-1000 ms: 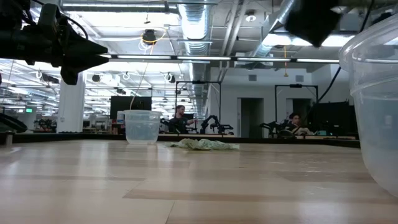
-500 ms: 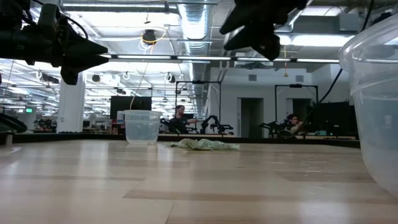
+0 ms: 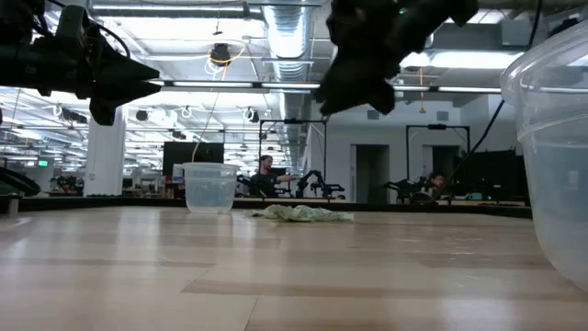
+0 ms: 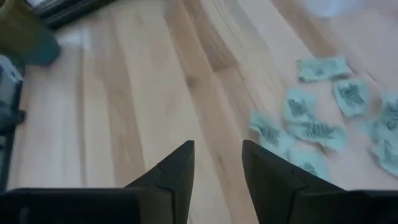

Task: Pick and place Stevia / Truvia into bins
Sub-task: Put the white stevia packet into the bottom transparent container

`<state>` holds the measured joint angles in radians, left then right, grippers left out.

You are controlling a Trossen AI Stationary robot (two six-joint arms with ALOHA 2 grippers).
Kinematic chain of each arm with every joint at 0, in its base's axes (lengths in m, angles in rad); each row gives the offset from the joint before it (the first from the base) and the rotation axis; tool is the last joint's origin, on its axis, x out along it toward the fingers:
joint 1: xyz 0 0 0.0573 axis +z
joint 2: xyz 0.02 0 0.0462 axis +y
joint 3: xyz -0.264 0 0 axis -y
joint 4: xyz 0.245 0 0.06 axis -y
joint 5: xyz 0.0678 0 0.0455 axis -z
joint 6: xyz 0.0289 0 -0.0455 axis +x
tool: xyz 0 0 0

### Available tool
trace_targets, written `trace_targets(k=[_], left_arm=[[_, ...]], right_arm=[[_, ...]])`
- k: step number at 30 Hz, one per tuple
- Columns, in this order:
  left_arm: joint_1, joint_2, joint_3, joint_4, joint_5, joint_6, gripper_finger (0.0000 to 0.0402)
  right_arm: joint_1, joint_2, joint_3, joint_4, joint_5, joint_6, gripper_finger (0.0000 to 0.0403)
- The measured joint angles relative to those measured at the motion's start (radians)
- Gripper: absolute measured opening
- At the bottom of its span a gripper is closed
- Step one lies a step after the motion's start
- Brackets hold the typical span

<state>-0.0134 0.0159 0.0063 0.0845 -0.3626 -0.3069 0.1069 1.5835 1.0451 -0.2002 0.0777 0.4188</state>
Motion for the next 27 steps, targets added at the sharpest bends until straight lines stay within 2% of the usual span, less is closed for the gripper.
trace_targets(k=[16, 27], left_arm=[[0.000, 0.003, 0.000, 0.000, 0.000, 0.000, 0.0130], [0.000, 0.003, 0.000, 0.000, 0.000, 0.000, 0.0130]], right_arm=[[-0.043, 0.202, 0.003, -0.016, 0.001, 0.018, 0.0118], [-0.116, 0.202, 0.003, -0.078, 0.014, -0.009, 0.0119]])
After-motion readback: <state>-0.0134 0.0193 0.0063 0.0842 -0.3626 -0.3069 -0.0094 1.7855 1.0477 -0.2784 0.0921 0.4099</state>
